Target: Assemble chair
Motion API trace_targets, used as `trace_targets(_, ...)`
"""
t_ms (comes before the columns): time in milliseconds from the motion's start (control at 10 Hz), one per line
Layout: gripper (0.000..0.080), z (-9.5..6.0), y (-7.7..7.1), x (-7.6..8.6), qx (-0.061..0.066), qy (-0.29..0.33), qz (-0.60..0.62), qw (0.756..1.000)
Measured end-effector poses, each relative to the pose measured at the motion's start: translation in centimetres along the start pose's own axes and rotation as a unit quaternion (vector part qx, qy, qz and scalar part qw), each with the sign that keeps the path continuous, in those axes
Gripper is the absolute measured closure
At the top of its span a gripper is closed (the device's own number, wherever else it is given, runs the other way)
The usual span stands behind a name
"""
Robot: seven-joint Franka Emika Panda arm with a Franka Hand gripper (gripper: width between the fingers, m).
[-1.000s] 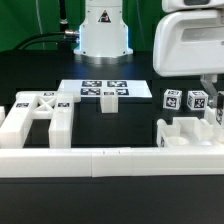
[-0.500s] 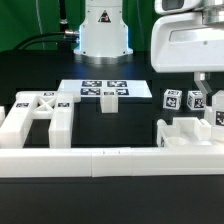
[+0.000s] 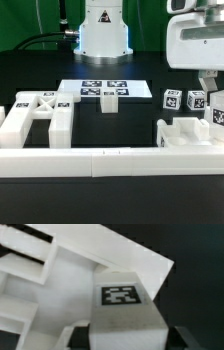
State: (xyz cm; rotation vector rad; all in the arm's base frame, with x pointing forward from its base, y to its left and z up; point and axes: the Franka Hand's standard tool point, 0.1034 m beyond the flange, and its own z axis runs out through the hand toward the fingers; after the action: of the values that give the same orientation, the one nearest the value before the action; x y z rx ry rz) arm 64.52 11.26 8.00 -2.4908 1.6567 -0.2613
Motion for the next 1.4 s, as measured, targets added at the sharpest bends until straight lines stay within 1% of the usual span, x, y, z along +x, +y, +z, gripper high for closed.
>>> trace_targets(200,0.0512,-0.01,-0.03,-0.01,0.000,0.000,-0.012,1.000)
trace_targets(300,0.0460,0.04,0.00,-0.02,0.000,0.000,-0.023,1.000)
trace_targets(400,0.0277,0.08,0.02,-0.06,0.000,0.000,-0.026,1.000)
trace_targets(500,0.0277,0.08,0.01,-0.09,0.000,0.000,-0.084,0.996)
trace_targets(600,0.0173,0.07,-0.04,-0.14,0.000,0.000,-0.132,0.991)
trace_targets(700,0.0157,0.09,-0.01,-0.12,0.000,0.000,-0.171,0.985)
trace_targets(800,0.0157,0.11,0.00,-0.12,0.000,0.000,-0.193,0.981)
trace_targets(900,0.0151,0.12,0.01,-0.10,-0.001,0.000,-0.239,0.971)
trace_targets(1200,0.0151,0.20,-0.16,-0.94,0.001,-0.003,-0.373,0.928)
trace_targets(1300,0.0151,0.12,-0.26,-0.97,0.002,-0.002,-0.424,0.906)
trace_targets(1400,0.0151,0.01,-0.46,-0.87,0.005,0.002,-0.446,0.895)
